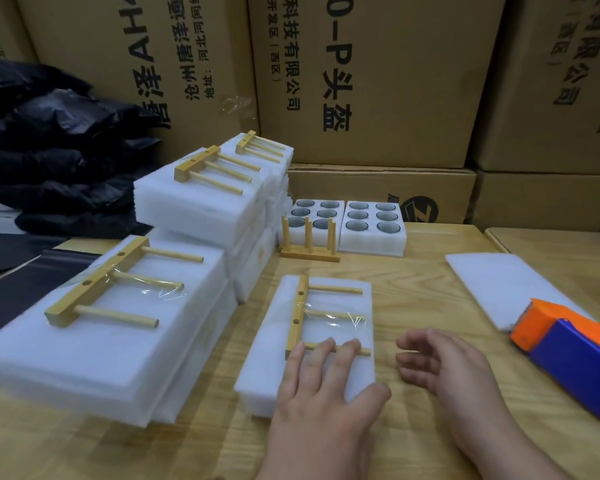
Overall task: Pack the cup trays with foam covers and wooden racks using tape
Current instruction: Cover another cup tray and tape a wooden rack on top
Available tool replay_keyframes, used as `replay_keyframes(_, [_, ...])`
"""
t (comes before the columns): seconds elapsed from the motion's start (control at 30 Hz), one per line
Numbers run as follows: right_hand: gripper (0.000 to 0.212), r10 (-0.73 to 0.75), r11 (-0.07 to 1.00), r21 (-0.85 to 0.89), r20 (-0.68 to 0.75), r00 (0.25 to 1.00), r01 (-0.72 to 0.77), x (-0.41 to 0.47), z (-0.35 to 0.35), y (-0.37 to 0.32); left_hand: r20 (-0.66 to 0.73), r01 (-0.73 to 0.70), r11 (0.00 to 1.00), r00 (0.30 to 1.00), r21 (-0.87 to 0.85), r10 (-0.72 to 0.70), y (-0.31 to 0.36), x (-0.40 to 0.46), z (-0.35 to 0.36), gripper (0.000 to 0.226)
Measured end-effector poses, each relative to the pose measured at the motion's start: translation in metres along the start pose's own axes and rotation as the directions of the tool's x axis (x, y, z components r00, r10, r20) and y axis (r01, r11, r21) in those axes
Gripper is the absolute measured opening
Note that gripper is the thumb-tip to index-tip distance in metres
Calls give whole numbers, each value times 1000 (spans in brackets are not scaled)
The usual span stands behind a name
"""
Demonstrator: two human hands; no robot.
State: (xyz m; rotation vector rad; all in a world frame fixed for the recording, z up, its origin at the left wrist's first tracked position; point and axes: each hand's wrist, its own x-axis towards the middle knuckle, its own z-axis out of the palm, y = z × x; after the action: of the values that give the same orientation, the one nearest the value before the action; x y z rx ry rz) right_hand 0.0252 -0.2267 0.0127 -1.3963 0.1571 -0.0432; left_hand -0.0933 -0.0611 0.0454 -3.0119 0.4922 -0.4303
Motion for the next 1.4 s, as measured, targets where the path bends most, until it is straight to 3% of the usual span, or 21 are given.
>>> replay_keyframes(0.07, [32, -14, 999, -31, 14, 1000, 14, 0, 1, 3, 37, 32, 993, 999, -115, -28, -9, 14, 11, 52])
replay_keyframes(0.1, [31, -22, 999, -49, 26, 999, 23, 1, 1, 4, -76, 49, 980, 995, -195, -65, -9, 16, 22, 49])
replay_keyframes(0.23, [29, -52, 991, -117, 63, 997, 59, 3, 1, 11, -159, 97, 962, 977, -254, -140, -16, 21, 34, 48])
replay_keyframes(0.5, [28, -58, 991, -120, 54, 997, 64, 7, -1, 14, -212, 167, 967, 955, -192, -207, -49, 36, 44, 49])
replay_keyframes(0.7, [33, -59, 987, -142, 77, 995, 70, 5, -1, 14, -125, 201, 965, 967, -170, -223, -83, 48, 43, 43])
replay_keyframes(0.8, [33, -59, 987, -143, 82, 995, 71, 3, -1, 14, -114, 183, 967, 972, -179, -205, -83, 47, 41, 43])
replay_keyframes(0.87, [33, -72, 989, -125, 60, 996, 79, 3, 0, 13, -186, 156, 959, 961, -239, -203, -71, 46, 40, 39])
replay_keyframes(0.97, [31, -99, 991, -94, -15, 995, 97, 6, -4, 12, -401, -111, 925, 915, -365, -48, -38, 54, 43, 26])
replay_keyframes(1.03, [30, -117, 990, -82, -60, 991, 112, 9, -10, 11, -343, -154, 873, 939, -462, -15, -15, 70, 46, 21])
replay_keyframes(1.1, [30, -110, 993, -62, -92, 990, 105, 13, -13, 11, -135, 13, 785, 983, -620, -123, -2, 90, 51, 26])
replay_keyframes(1.17, [33, -99, 995, -42, -103, 990, 95, 15, -13, 12, 39, 190, 624, 968, -758, -248, 2, 112, 62, 22])
replay_keyframes(1.23, [36, -100, 994, -53, -85, 991, 95, 15, -11, 13, 122, 260, 448, 942, -855, -314, -1, 130, 73, 19])
replay_keyframes(1.4, [32, -134, 980, -155, -40, 990, 127, 17, -5, 21, 177, 193, -3, 893, -981, -413, -22, 151, 88, 25])
